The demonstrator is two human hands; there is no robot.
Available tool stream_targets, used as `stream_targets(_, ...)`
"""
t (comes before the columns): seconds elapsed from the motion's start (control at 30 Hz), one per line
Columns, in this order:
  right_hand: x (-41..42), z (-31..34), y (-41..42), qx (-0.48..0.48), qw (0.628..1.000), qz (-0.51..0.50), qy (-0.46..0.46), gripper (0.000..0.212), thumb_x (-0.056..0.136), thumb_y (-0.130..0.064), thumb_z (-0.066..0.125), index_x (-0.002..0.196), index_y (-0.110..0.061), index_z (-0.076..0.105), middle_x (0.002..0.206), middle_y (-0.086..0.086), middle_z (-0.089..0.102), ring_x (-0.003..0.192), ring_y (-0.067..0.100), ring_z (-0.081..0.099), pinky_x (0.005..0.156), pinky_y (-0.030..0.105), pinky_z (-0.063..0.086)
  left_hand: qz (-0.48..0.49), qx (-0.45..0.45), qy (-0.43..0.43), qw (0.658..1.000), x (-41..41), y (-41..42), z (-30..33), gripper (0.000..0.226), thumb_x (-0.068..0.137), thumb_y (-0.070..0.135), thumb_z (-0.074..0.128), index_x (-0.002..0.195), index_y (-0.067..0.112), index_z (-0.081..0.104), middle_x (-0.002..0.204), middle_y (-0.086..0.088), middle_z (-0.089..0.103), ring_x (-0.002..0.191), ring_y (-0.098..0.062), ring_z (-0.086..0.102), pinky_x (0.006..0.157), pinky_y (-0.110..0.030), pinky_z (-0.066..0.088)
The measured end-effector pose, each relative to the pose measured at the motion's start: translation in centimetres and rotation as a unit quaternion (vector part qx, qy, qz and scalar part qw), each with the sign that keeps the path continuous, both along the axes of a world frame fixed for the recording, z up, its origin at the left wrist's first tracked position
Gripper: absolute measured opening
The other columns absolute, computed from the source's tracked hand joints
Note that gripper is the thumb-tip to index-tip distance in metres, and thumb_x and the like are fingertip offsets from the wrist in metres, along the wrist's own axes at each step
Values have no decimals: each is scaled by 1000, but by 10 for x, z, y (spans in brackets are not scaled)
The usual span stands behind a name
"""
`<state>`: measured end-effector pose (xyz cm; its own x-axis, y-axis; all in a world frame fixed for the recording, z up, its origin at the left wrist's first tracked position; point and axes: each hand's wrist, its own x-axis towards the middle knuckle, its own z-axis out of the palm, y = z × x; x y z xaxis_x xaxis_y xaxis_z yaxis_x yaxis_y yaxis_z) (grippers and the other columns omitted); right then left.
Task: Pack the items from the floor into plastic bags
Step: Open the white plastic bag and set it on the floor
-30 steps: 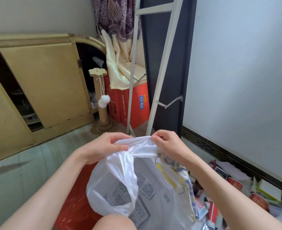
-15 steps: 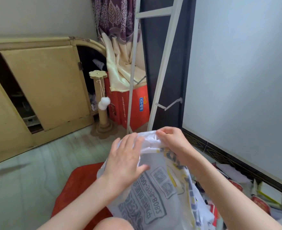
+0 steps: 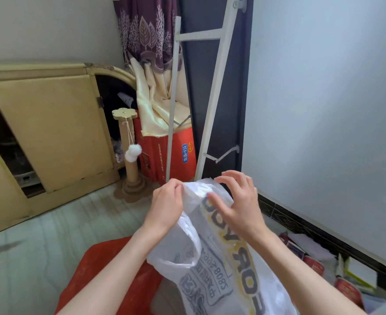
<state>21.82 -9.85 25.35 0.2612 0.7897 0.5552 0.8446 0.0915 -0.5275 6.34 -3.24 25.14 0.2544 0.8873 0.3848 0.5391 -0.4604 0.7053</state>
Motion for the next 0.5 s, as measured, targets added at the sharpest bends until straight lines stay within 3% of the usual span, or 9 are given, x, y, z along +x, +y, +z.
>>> stream_targets(0.13,-11,0,-4,63,988,-28,-141,65,69,-71,50,110,-21,61,113,2,56,104,17,45,86,35,37,48,-9,-49,998,-1,-3,6,23,94,10,40,81,10,59,75,1,60,76,-16,52,58,-15,31)
stream_targets(0.2,-18,1,-4,70,983,-38,-168,59,71,-69,48,102,-22,63,103,1,56,94,16,44,78,34,39,54,-20,-63,996,-2,-3,13,23,93,11,44,80,11,62,75,4,61,77,-13,52,58,-11,32)
stream_targets(0.27,-20,0,-2,70,981,-45,-173,37,78,-51,49,90,-20,66,90,0,59,82,19,50,68,33,43,34,-39,-67,996,-6,0,18,21,92,13,48,85,11,67,83,3,65,82,-13,56,69,-17,36)
stream_targets(0.37,-15,4,0,12,998,-42,-34,19,86,-15,52,87,-14,71,82,4,69,75,27,62,66,35,47,-69,-94,-71,991,-14,0,22,16,92,15,52,90,12,68,88,2,68,83,-11,60,75,-21,43)
stream_targets(0.43,-6,6,0,-75,990,-29,115,18,86,-10,55,89,-15,73,86,2,72,82,21,63,72,30,47,-138,-143,-65,978,-21,0,21,15,92,15,53,89,13,68,84,2,67,76,-9,58,69,-15,43)
stream_targets(0.5,3,10,-3,-133,958,-15,254,17,85,-9,57,83,-16,73,77,0,70,75,15,62,65,21,47,-191,-219,-60,955,-27,2,19,14,91,15,55,91,11,69,83,-2,67,77,-11,57,70,-17,44)
